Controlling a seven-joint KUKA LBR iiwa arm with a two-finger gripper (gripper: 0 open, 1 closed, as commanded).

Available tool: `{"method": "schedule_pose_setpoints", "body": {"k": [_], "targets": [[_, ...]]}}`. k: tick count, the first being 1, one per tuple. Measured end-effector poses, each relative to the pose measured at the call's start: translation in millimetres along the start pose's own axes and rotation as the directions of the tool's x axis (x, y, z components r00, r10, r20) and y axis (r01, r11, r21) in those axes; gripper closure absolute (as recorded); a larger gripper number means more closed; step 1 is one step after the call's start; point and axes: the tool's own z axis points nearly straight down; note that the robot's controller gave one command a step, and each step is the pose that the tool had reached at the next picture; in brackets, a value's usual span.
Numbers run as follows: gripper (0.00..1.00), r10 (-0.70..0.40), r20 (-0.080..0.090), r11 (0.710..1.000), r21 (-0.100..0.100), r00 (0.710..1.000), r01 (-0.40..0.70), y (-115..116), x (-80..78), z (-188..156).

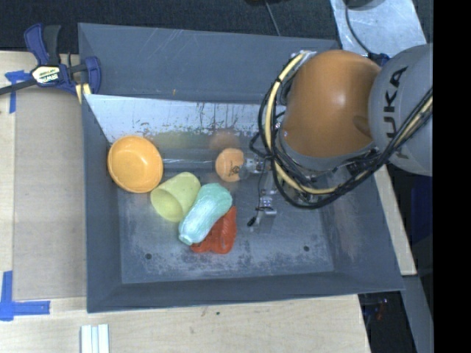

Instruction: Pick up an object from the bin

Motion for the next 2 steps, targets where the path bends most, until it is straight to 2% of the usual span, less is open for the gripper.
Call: {"method": "schedule_pose_setpoints", "body": {"k": [1, 2], "targets": [[0.00, 0.002, 0.008, 1.000, 0.000, 1.000, -0.002, -0.4, -1.7, -3.9], [0.00, -0.213, 0.011, 0.977, 0.002, 0.977, 0.212, 24.0, -21.2, 107.6]]}}
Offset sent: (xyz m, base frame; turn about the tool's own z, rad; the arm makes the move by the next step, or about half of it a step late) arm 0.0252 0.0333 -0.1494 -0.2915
